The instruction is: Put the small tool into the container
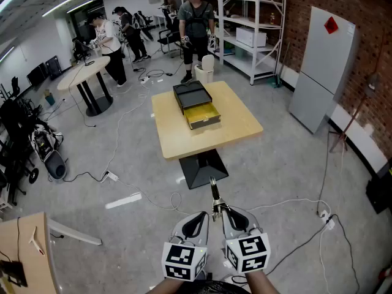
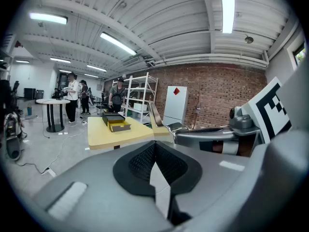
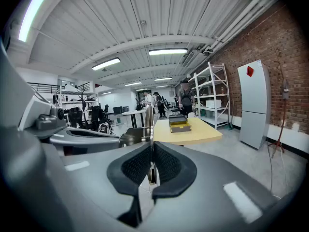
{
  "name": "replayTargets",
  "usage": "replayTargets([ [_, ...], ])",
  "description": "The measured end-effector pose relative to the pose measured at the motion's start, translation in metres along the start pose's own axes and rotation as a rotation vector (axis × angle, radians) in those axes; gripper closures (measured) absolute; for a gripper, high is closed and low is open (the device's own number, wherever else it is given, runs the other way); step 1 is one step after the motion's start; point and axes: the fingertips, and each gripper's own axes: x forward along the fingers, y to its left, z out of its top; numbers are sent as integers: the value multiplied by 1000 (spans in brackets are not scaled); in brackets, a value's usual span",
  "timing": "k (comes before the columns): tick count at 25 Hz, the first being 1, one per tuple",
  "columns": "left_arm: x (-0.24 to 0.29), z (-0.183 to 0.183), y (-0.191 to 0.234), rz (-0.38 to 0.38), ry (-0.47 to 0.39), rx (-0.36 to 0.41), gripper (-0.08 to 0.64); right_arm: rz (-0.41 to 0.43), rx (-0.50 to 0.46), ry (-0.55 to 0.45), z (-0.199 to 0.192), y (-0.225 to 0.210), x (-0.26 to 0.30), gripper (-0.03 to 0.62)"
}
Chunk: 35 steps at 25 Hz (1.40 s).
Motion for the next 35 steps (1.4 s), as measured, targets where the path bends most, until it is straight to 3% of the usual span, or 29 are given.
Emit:
replayTargets([
  [3,-40,-45,53,-3,-3,1,557,-3,-4,-1,-40,65,25,584],
  [5,-43,-51,67,-6,-2,1,557,-6,-8,3,-47,76,36,584],
  [8,-33,-40,88,-12,1,-2,557,-10,-12,17,-36,79,58,584],
  [13,-28,-22,205,-34,7,-12,557,-17,-21,35,-11,140,158,584],
  [17,37,6,251,-48,4,-18,557,-30,-28,37,20,108,230,584],
  [18,40,11,275,-52,2,-19,557,-35,-28,36,27,117,250,584],
  [23,-24,7,436,-81,-2,-19,557,-62,-28,38,34,258,347,584],
  [26,-29,9,493,-91,2,-23,557,-70,-30,46,38,293,393,583],
  [30,8,11,519,-88,9,-26,557,-74,-33,45,45,272,434,583],
  [35,112,46,513,-67,22,-20,557,-60,-30,44,78,177,483,583],
])
